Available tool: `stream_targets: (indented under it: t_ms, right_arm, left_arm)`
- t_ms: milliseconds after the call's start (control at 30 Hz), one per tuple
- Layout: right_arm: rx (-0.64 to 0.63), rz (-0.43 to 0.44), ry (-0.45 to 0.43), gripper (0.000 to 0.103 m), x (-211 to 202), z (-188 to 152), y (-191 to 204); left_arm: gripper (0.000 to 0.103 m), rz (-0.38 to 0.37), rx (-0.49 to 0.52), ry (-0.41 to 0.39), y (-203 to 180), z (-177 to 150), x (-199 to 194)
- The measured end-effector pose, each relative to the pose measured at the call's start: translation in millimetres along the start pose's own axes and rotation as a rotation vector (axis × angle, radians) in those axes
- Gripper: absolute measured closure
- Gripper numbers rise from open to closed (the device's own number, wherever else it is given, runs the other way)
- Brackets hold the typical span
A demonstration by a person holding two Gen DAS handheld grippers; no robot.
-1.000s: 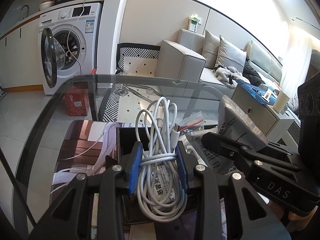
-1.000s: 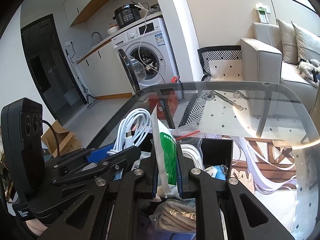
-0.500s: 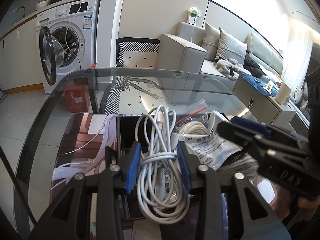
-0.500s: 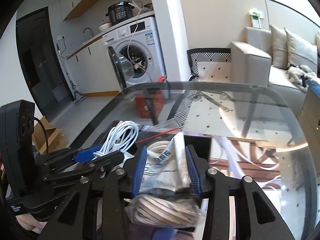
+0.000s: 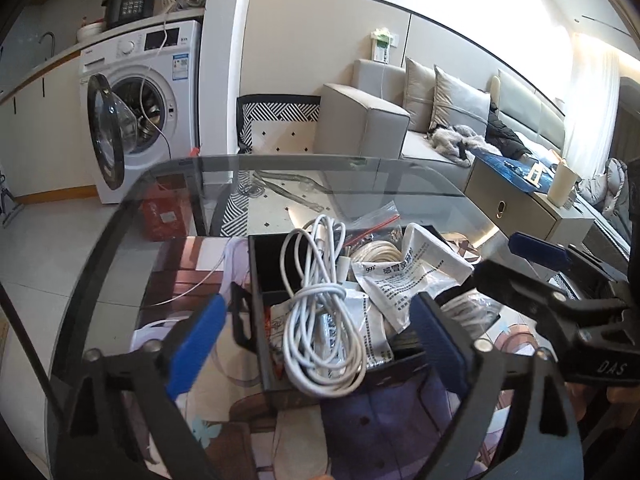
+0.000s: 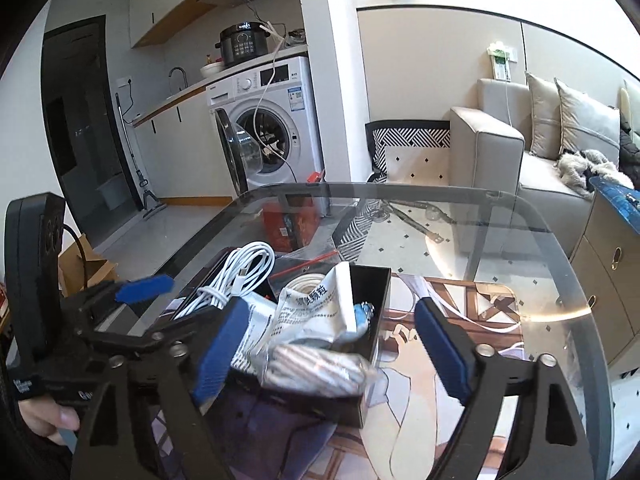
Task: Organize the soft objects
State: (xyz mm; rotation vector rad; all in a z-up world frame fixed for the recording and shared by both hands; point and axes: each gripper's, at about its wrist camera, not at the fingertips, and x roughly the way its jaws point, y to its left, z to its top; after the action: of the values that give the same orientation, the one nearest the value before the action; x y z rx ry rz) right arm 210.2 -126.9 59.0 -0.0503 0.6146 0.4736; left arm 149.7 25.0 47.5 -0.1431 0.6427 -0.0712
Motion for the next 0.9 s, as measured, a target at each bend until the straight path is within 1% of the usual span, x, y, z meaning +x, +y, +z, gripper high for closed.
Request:
stream_targets:
  t_ms: [33,100,267,433,667,900]
  right_arm:
    - [-0.002,0.004,-0.005,0.007,-3.3,-2.6,0.5]
    - [-0.012,0.011,-0.021,0.001,-9.8,-8.8,2.5]
    - [-0.046,0.022,-0.04,0.001,-19.6,-23.9,8.9]
    - [-0.049,0.03,-0.074,0.001,-29.4,-41.1,12.2]
    - [-0.063,0.02,-0.108,0.001,-34.4,-62.0,13.5]
    - [-0.072,0.012,-0.13,0.001,-32.4,-70.3,14.6]
  left_arm:
    - [0.0,0.005,0.001,-0.006,1.0,-1.6,-3.0]
    - [0.0,0.019,0.01,-0.027,2.2,-5.9,-9.6]
    - [0.0,0.042,0.034,-0.068,4.3,-18.0,-21.8]
    - [0.0,0.064,0.057,-0.109,2.1,-28.3,-29.8]
    - [0.0,0.065,0.053,-0.11,2.6,-43.2,-29.1]
    - [0.0,0.058,0.04,-0.106,3.7,-52.8,-23.9]
